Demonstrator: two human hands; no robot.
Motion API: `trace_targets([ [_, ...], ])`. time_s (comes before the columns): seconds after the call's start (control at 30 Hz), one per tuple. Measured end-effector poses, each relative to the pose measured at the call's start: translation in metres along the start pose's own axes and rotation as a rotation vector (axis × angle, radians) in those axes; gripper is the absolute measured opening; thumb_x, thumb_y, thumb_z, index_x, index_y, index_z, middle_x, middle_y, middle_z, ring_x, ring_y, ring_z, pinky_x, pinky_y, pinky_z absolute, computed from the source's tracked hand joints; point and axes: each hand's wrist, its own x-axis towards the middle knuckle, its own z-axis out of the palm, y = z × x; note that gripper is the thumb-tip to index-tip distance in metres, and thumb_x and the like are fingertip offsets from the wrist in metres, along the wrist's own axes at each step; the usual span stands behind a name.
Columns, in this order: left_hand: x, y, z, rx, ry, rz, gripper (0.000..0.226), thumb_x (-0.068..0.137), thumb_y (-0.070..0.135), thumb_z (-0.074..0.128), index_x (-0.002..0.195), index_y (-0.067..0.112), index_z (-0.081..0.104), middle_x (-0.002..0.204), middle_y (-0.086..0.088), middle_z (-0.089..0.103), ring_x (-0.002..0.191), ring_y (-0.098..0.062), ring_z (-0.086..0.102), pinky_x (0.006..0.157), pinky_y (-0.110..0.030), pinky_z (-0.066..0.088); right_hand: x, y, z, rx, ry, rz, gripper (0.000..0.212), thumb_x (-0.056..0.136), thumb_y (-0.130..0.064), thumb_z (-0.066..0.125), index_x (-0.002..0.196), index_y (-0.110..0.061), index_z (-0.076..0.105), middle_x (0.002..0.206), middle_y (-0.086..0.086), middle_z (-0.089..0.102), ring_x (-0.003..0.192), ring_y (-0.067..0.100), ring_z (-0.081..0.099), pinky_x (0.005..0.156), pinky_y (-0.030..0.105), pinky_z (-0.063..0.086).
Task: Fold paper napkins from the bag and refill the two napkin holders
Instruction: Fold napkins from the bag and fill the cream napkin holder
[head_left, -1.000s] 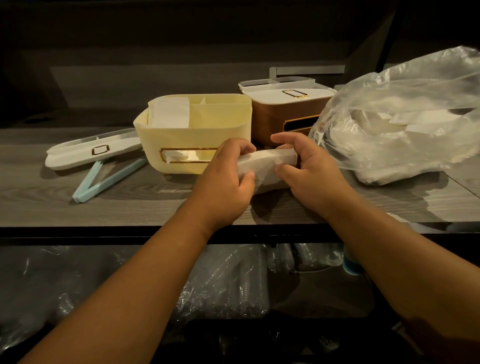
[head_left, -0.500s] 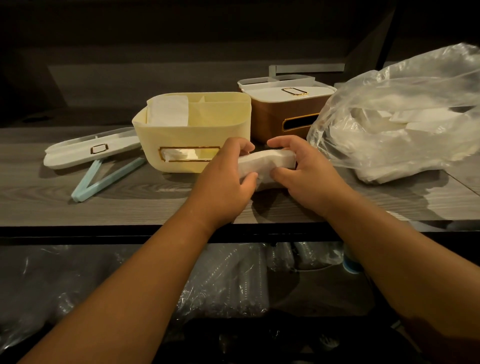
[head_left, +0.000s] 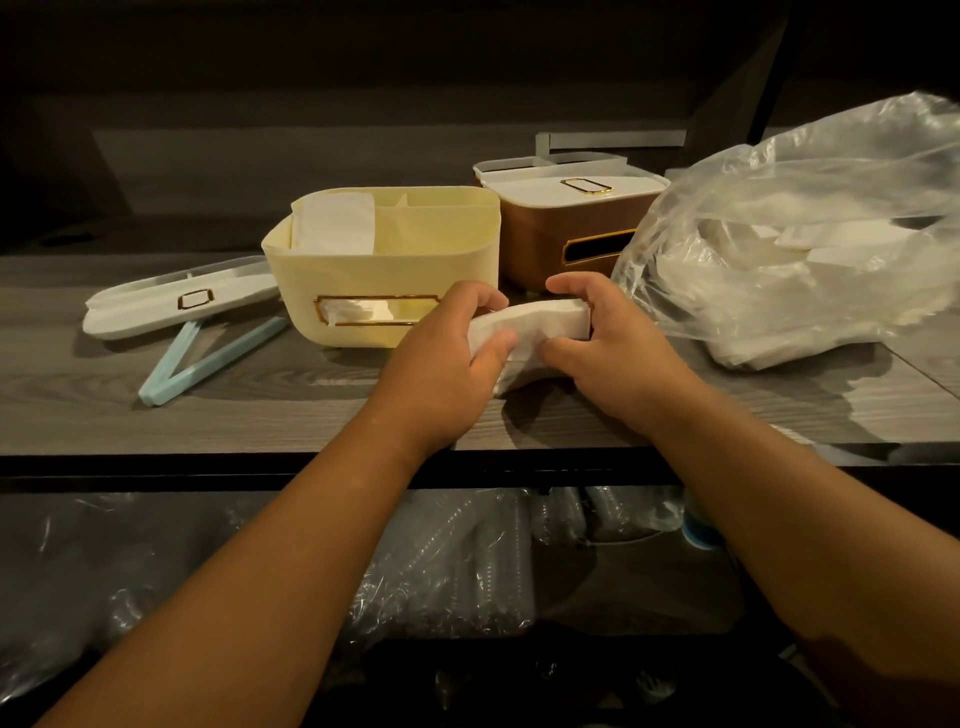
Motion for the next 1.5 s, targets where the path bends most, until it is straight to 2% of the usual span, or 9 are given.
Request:
trace_targets([
  [0.2,0.001,0.0,-0.001,-0.036,0.016,-0.018,0.023,0.099,0.033,0.06,0.117,0.04,0.046,0.114,0.016,0.053,0.1,-0.009,0.056,0.081,-0.022,0.055,0.001,0.0,0.0,0.007,0.013,0.009,0.064,0.085,-0.018,0.074,0.14,-0.035,0.047,0.123,-0.014,0.055,0.097,0.003,0.061,0.071,0.018,0.056],
  [0.33,0.0,0.0,0.0,-0.03,0.006,-0.031,0.024,0.099,0.034,0.061,0.116,0.04,0.045,0.112,0.016,0.053,0.093,-0.006,0.055,0.072,-0.013,0.05,0.001,-0.001,0.0,-0.004,0.001,0.014,0.062,0.086,-0.018,0.074,0.139,-0.035,0.048,0.123,-0.013,0.053,0.097,0.004,0.06,0.066,0.014,0.055],
  [0.5,-0.001,0.002,-0.001,-0.041,0.04,-0.022,0.026,0.097,0.032,0.063,0.113,0.042,0.045,0.108,0.02,0.051,0.088,0.001,0.053,0.067,-0.007,0.046,0.0,-0.002,-0.001,0.058,-0.011,0.027,0.067,0.087,-0.016,0.074,0.142,-0.037,0.042,0.125,-0.014,0.053,0.104,0.006,0.06,0.08,0.023,0.06],
  [0.73,-0.002,0.003,-0.001,-0.047,0.046,-0.038,0.022,0.097,0.038,0.062,0.112,0.041,0.045,0.109,0.019,0.051,0.088,-0.001,0.053,0.066,-0.012,0.05,0.0,-0.002,0.0,0.17,0.007,0.047,0.072,0.088,-0.015,0.074,0.146,-0.035,0.036,0.132,-0.009,0.055,0.106,0.008,0.062,0.078,0.024,0.061],
  [0.93,-0.001,0.021,-0.019,-0.251,0.13,-0.146,0.007,0.099,0.038,0.057,0.099,0.031,0.056,0.099,0.014,0.062,0.092,-0.006,0.063,0.068,-0.021,0.055,0.004,-0.019,-0.001,0.268,0.135,0.07,0.07,0.086,-0.026,0.077,0.143,-0.04,0.039,0.131,-0.011,0.056,0.107,0.01,0.061,0.07,0.022,0.058],
  [1.07,0.016,0.048,-0.064,-0.214,-0.022,-0.264,0.014,0.1,0.039,0.056,0.106,0.027,0.06,0.092,0.008,0.069,0.069,-0.009,0.071,0.054,-0.027,0.06,0.024,-0.06,0.002,0.341,0.158,0.056,0.066,0.085,-0.027,0.079,0.138,-0.042,0.043,0.125,-0.013,0.056,0.109,0.016,0.063,0.083,0.038,0.062],
  [1.2,0.04,0.057,-0.112,-0.207,-0.068,-0.312,0.015,0.102,0.029,0.053,0.108,0.021,0.065,0.089,-0.001,0.073,0.053,-0.007,0.065,0.048,-0.022,0.048,0.054,-0.109,0.013,0.328,0.157,-0.013,0.065,0.085,-0.026,0.078,0.141,-0.035,0.045,0.131,-0.008,0.055,0.113,0.017,0.059,0.092,0.037,0.057],
  [1.37,0.068,0.04,-0.147,-0.323,0.05,-0.495,0.014,0.101,0.023,0.055,0.105,0.016,0.066,0.088,-0.006,0.068,0.053,-0.006,0.054,0.047,-0.02,0.041,0.091,-0.147,0.033,0.331,0.05,0.115,0.06,0.088,-0.023,0.077,0.14,-0.026,0.047,0.106,-0.003,0.061,0.089,0.017,0.069,0.067,0.026,0.062],
  [1.5,0.078,0.024,-0.152,-0.338,0.04,-0.564,0.015,0.1,0.026,0.057,0.105,0.015,0.066,0.089,-0.006,0.066,0.057,-0.007,0.053,0.049,-0.019,0.04,0.109,-0.154,0.051,0.288,-0.008,0.197,0.051,0.088,-0.018,0.077,0.131,-0.023,0.051,0.105,0.003,0.061,0.086,0.021,0.07,0.07,0.032,0.063],
])
